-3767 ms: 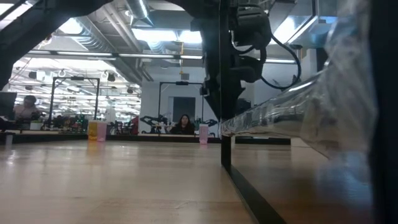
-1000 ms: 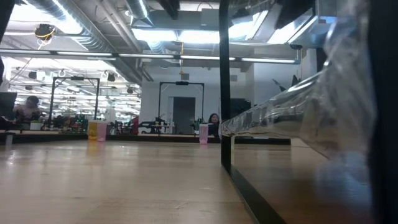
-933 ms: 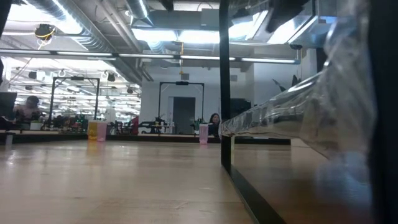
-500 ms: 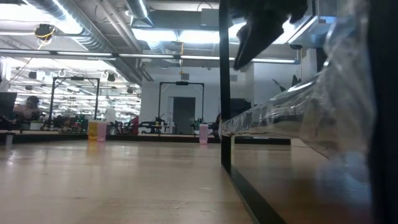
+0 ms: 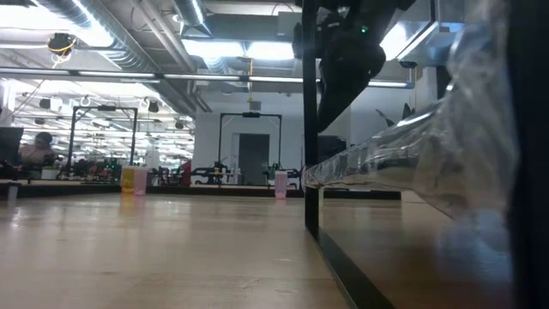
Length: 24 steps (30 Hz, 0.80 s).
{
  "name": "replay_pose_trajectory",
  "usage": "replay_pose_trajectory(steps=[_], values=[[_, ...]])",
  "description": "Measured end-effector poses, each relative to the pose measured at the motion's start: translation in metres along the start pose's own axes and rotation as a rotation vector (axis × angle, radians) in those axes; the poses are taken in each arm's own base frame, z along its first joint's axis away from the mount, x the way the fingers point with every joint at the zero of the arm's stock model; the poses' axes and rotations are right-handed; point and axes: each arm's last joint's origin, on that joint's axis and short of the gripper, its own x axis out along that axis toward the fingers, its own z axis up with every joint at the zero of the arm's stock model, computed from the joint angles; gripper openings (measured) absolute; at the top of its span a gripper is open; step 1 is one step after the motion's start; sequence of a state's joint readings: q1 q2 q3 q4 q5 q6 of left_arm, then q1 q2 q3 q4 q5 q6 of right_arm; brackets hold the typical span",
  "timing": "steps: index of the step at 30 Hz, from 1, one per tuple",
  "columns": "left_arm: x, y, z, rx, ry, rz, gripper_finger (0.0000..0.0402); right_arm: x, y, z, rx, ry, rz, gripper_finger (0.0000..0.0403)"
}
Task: Pick and place medicine bottles onto shelf by color
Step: Put the yellow pill bottle on the shelf aligned with the other yellow pill bottle
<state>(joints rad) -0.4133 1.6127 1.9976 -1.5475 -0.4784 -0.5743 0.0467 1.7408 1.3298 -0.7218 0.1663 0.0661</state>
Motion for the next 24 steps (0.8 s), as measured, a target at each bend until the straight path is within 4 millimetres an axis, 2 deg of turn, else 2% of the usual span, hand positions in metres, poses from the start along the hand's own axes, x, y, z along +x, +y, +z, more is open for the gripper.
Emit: replay_pose_trajectory(steps=[5, 11, 19, 24], values=[[0.0, 0.001, -0.001, 0.005, 0.008, 0.005, 0.0169, 0.009, -0.007, 0.001, -0.032, 0.018, 0.095, 0.0197], [0.0, 0.001, -0.001, 0.005, 0.008, 0.007, 0.017, 0.007, -0.012, 0.001, -0.064, 0.009, 0.177, 0.0197], [0.0, 0.001, -0.001, 0.006, 0.01, 0.007, 0.017, 0.007, -0.011, 0.003, -0.108, -0.013, 0.181, 0.0199], [0.0, 0.001, -0.001, 0.006, 0.01, 0.007, 0.017, 0.01, -0.011, 0.003, -0.111, -0.009, 0.164, 0.0224]])
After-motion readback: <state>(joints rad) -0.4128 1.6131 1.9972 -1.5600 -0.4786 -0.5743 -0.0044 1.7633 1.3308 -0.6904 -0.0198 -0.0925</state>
